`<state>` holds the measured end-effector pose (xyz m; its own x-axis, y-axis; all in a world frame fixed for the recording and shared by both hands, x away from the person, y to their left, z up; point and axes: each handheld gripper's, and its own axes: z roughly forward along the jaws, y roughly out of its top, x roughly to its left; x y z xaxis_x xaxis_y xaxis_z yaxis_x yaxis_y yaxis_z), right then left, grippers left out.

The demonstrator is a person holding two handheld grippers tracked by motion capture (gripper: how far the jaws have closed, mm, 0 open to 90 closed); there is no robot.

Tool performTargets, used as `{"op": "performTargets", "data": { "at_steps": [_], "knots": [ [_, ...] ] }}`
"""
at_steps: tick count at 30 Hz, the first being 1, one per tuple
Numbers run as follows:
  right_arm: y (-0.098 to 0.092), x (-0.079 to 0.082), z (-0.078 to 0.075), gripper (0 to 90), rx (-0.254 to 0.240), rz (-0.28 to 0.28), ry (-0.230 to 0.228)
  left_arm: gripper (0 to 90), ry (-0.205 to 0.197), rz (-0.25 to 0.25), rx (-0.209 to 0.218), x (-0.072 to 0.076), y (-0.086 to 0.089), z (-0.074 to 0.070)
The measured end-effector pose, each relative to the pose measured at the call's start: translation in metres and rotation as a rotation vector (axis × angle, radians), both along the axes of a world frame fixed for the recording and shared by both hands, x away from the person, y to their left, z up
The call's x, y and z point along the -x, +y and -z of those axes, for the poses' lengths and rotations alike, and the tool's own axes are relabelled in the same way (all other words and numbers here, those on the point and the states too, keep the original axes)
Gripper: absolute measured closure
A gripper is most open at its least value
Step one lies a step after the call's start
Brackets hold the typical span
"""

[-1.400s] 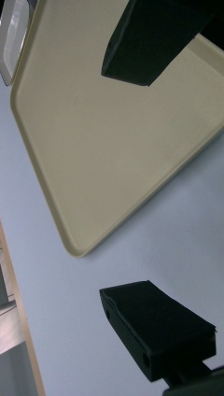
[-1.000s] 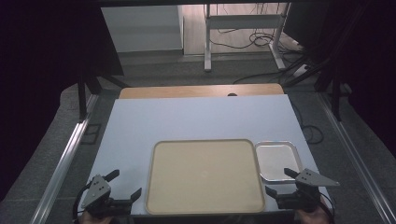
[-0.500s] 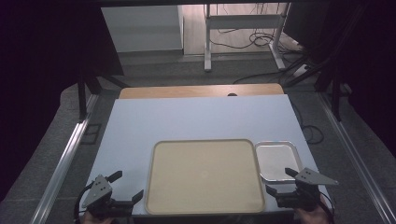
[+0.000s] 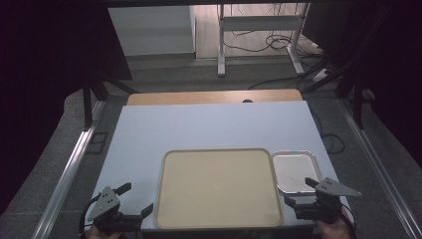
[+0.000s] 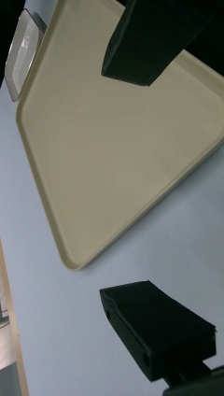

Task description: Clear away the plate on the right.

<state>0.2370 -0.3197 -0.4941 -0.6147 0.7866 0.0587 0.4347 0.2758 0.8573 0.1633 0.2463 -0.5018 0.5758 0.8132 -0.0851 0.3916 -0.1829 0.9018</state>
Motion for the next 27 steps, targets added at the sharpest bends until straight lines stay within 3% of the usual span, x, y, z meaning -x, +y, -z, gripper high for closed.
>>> {"op": "performTargets", "data": {
  "at_steps": [9,14,27],
  "knots": [
    [-0.002,-0.008,-0.001,0.0,-0.011,0.025,-0.016,0.0,0.002,0.005,-0.008,0.000,-0.001,0.000],
    [-0.005,-0.014,0.001,0.0,-0.015,0.049,0.010,0.0,0.005,0.004,0.001,-0.001,0.000,0.000],
    [-0.012,-0.024,-0.002,0.2,-0.019,0.072,0.019,0.0,0.005,0.005,-0.009,-0.001,-0.001,0.000]
  ]
}}
